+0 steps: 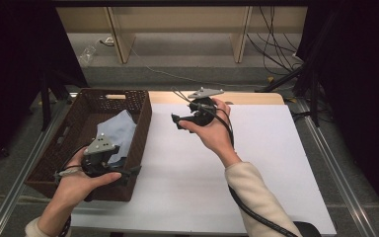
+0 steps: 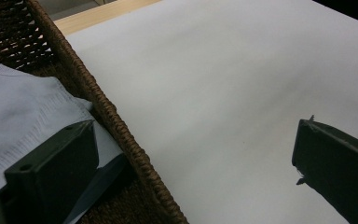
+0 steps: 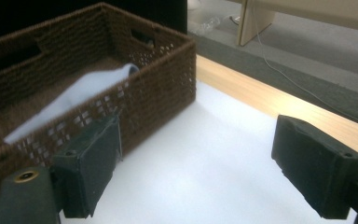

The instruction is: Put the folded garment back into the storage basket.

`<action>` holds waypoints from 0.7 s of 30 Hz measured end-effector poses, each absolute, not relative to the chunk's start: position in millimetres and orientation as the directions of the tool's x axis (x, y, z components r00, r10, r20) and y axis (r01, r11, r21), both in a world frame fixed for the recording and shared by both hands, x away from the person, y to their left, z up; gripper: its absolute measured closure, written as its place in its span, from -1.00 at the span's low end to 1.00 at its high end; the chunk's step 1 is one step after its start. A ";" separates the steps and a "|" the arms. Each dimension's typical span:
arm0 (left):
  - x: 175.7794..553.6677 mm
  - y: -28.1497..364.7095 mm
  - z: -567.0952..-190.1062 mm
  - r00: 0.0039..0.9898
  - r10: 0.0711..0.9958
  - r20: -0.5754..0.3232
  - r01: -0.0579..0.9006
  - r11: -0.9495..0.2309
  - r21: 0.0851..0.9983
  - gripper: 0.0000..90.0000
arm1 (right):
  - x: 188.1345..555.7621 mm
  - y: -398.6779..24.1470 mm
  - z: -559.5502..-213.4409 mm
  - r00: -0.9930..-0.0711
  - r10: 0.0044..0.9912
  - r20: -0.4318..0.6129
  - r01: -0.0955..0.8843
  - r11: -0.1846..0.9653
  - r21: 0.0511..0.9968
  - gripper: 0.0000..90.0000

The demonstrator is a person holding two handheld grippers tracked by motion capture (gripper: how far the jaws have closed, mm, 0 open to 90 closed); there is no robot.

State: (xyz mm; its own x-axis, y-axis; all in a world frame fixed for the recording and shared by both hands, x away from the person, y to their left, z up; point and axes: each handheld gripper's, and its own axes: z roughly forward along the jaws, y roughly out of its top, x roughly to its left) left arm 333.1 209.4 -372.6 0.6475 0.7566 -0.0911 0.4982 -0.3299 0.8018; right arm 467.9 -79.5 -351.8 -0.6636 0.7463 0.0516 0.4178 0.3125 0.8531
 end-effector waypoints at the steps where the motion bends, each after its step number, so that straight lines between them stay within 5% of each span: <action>1: 333.3 209.9 -372.4 0.645 0.759 -0.090 0.498 -0.328 0.803 -1.00 | 466.6 -82.4 -352.6 -0.663 0.747 0.051 0.418 0.313 0.853 -0.64; 21: 335.4 211.4 -373.3 0.646 0.757 -0.099 0.484 -0.305 0.820 -1.00 | 395.5 -205.4 -379.6 -0.631 0.775 0.030 0.350 0.249 0.903 -0.61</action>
State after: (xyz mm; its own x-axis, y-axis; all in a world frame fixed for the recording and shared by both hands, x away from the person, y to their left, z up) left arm 335.4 211.4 -373.3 0.6460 0.7568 -0.0994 0.4839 -0.3054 0.8201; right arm 395.5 -205.4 -379.6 -0.6310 0.7752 0.0305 0.3499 0.2492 0.9030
